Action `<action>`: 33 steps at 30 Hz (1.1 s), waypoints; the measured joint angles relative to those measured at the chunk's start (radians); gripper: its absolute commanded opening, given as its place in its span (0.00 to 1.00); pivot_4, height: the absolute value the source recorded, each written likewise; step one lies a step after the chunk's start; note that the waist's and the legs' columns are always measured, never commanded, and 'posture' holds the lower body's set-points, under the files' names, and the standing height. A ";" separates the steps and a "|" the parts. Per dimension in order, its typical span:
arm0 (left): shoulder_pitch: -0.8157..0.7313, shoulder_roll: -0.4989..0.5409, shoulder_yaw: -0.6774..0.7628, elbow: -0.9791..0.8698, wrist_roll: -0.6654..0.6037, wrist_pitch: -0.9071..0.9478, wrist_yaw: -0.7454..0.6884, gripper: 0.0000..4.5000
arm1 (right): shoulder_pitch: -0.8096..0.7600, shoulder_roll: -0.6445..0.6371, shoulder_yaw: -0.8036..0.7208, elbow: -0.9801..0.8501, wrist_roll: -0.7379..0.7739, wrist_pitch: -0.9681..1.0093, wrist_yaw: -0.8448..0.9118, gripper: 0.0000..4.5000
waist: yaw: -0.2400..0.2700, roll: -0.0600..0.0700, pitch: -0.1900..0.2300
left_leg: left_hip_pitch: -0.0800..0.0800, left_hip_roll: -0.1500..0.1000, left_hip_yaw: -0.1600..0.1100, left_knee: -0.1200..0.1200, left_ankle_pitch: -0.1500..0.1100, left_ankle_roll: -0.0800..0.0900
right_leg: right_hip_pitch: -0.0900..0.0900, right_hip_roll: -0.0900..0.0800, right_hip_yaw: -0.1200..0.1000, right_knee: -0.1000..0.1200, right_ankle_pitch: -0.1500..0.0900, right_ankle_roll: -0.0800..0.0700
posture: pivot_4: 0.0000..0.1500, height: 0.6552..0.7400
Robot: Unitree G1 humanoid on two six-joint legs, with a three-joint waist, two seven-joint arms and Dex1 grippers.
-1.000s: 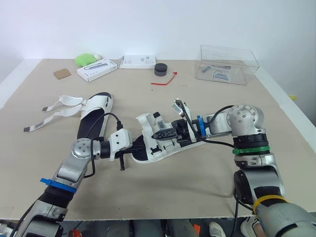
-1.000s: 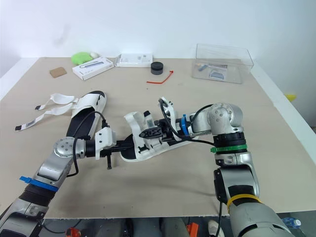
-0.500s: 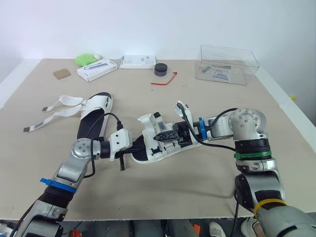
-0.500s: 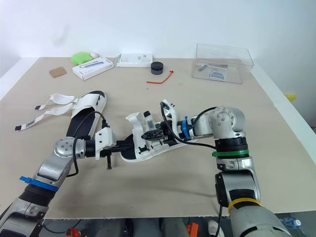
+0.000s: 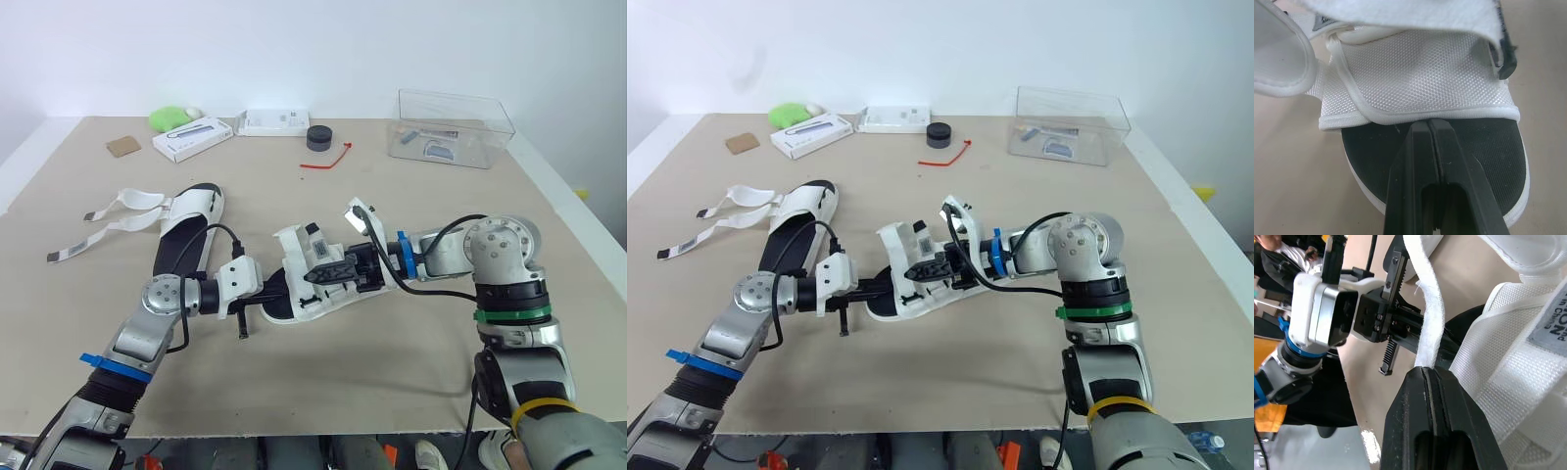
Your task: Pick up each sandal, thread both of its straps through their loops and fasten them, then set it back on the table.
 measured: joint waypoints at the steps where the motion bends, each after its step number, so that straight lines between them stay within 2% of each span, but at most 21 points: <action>1: 0.000 0.000 0.000 0.000 0.000 0.000 0.001 0.00 | 0.005 0.000 0.000 -0.008 -0.007 -0.005 0.001 0.02 | 0.000 0.000 0.000 | 0.000 0.000 0.000 0.000 0.000 0.000 | 0.000 0.000 0.000 0.000 0.000 0.000 | 1.00 1.00; 3: 0.000 0.000 0.000 0.000 0.001 0.000 0.001 0.00 | 0.011 0.000 0.001 -0.013 -0.026 -0.018 0.007 0.02 | 0.000 0.000 0.000 | 0.000 0.000 0.000 0.000 0.000 0.000 | 0.000 0.000 0.000 0.000 0.000 0.000 | 1.00 1.00; 4: 0.000 0.000 0.000 0.000 0.001 0.000 0.001 0.00 | 0.011 0.000 0.001 -0.013 -0.032 -0.022 0.009 0.07 | 0.000 0.000 0.000 | 0.000 0.000 0.000 0.000 0.000 0.000 | 0.000 0.000 0.000 0.000 0.000 0.000 | 1.00 1.00; 6: 0.000 0.000 -0.001 0.000 0.001 -0.001 0.001 0.00 | 0.012 -0.001 0.009 -0.013 -0.052 -0.037 0.017 0.21 | 0.000 0.000 0.000 | 0.000 0.000 0.000 0.000 0.000 0.000 | 0.000 0.000 0.000 0.000 0.000 0.000 | 1.00 1.00; 8: 0.000 0.000 0.000 0.000 0.001 -0.001 0.001 0.00 | 0.015 -0.004 0.040 -0.021 -0.069 -0.065 0.046 0.44 | 0.000 0.000 0.000 | 0.000 0.000 0.000 0.000 0.000 0.000 | 0.000 0.000 0.000 0.000 0.000 0.000 | 1.00 1.00; 9: 0.000 0.000 0.000 0.000 0.001 -0.001 0.001 0.00 | 0.015 -0.004 0.045 -0.027 -0.070 -0.071 0.055 0.48 | 0.000 0.000 0.000 | 0.000 0.000 0.000 0.000 0.000 0.000 | 0.000 0.000 0.000 0.000 0.000 0.000 | 1.00 1.00; 19: 0.000 -0.001 -0.001 0.001 0.002 -0.001 0.002 0.00 | 0.021 -0.060 0.147 -0.129 -0.099 -0.118 0.169 0.48 | 0.000 0.000 0.000 | 0.000 0.000 0.000 0.000 0.000 0.000 | 0.000 0.000 0.000 0.000 0.000 0.000 | 1.00 1.00; 33: 0.000 -0.001 0.000 0.001 0.002 0.000 0.005 0.00 | 0.005 0.018 0.189 -0.073 -0.164 -0.124 0.183 0.48 | 0.000 0.000 0.000 | 0.000 0.000 0.000 0.000 0.000 0.000 | 0.000 0.000 0.000 0.000 0.000 0.000 | 1.00 1.00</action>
